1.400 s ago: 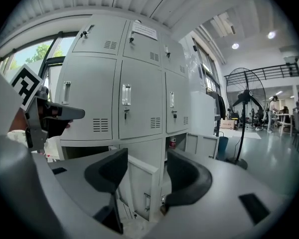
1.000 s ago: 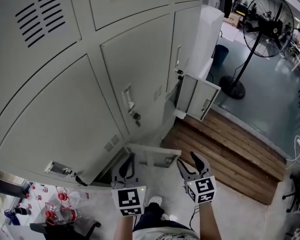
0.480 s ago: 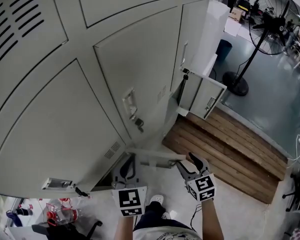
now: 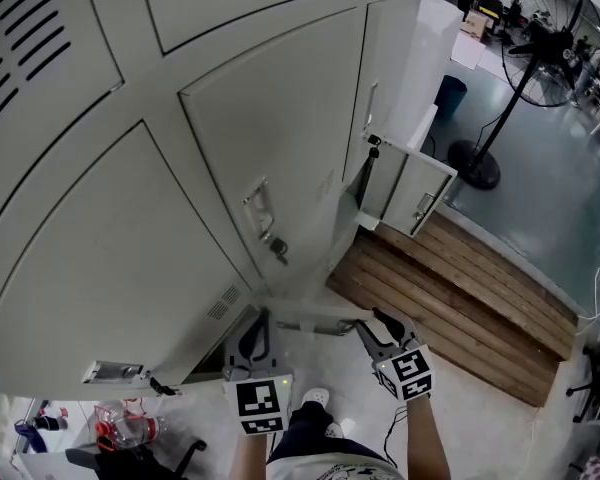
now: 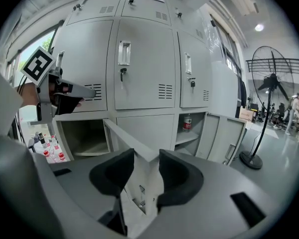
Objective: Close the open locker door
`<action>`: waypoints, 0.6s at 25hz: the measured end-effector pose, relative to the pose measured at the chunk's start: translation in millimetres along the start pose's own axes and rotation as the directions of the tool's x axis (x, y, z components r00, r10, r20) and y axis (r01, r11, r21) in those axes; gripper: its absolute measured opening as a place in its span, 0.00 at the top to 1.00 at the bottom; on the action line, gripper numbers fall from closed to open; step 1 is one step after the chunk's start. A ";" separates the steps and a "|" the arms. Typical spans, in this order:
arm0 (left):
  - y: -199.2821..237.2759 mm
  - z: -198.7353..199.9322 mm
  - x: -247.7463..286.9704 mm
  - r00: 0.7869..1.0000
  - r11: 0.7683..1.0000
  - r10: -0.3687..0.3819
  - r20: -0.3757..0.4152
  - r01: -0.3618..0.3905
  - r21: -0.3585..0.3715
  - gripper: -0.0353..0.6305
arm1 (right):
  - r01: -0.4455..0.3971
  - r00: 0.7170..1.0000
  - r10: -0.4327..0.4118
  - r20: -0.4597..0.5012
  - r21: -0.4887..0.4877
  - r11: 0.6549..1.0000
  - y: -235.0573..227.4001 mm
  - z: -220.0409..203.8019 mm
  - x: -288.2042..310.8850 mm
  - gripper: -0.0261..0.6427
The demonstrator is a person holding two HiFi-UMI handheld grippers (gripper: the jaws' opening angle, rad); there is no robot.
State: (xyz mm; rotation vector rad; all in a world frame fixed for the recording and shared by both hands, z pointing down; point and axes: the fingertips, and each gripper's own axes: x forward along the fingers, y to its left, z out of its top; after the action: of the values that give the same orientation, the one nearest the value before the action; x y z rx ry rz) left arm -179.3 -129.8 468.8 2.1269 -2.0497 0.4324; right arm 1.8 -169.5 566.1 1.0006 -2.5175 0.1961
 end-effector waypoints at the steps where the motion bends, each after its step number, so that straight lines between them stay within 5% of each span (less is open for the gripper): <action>1: -0.3 0.6 -1.3 1.000 1.000 0.002 0.000 -0.002 0.000 0.94 | -0.004 1.000 0.004 -0.001 -0.002 1.000 0.8 0.0 -1.7 0.71; 15: -12.5 1.5 -44.2 0.999 1.000 0.030 0.023 -0.030 0.005 0.94 | -0.062 0.998 0.062 0.000 -0.018 0.998 38.8 -15.5 -32.7 0.77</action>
State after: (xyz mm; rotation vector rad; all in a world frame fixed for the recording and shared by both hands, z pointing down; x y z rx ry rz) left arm -167.6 -87.7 454.7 2.1170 -2.0978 0.4199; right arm 1.7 -116.4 566.8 0.9170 -2.5481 0.1915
